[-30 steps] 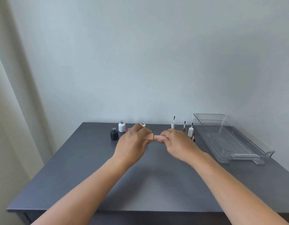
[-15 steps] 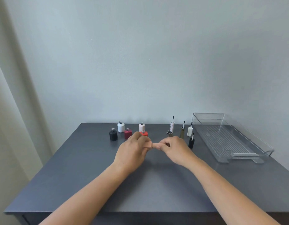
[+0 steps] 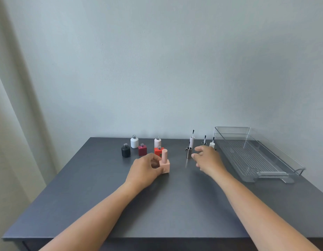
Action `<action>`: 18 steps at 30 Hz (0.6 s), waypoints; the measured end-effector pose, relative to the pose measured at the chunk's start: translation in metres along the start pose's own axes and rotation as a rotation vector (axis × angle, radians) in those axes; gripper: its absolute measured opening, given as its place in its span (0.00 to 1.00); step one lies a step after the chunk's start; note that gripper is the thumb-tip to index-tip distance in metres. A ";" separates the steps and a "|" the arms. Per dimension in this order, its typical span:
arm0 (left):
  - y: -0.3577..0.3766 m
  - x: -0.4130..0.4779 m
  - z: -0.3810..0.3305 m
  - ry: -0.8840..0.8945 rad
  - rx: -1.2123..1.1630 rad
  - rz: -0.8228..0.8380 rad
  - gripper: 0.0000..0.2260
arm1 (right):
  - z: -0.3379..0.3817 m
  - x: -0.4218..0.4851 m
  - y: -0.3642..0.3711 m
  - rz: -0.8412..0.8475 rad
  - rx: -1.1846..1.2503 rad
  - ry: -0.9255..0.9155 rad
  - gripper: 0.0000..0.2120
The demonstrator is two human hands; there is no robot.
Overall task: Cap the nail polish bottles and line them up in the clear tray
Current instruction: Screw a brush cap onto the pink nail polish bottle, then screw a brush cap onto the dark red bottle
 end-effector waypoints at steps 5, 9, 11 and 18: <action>0.004 0.002 0.005 -0.023 -0.013 0.031 0.09 | -0.005 0.011 0.013 -0.031 -0.141 0.024 0.18; 0.005 0.003 0.006 -0.010 -0.024 0.036 0.08 | -0.003 0.016 0.017 -0.043 -0.149 0.030 0.11; 0.005 0.003 0.007 -0.007 -0.025 0.030 0.09 | -0.002 0.019 0.019 -0.042 -0.149 0.030 0.08; 0.006 0.003 0.009 -0.004 -0.038 0.027 0.10 | -0.002 0.022 0.021 -0.044 -0.166 0.028 0.05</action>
Point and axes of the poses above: each hand's wrist, its own x-axis towards the middle knuckle, its own y-axis out of the palm, z = x × y, the point moved 10 cm from there along x, towards the middle knuckle, and after that the axes turned 2 degrees about -y, right-handed, at the moved point
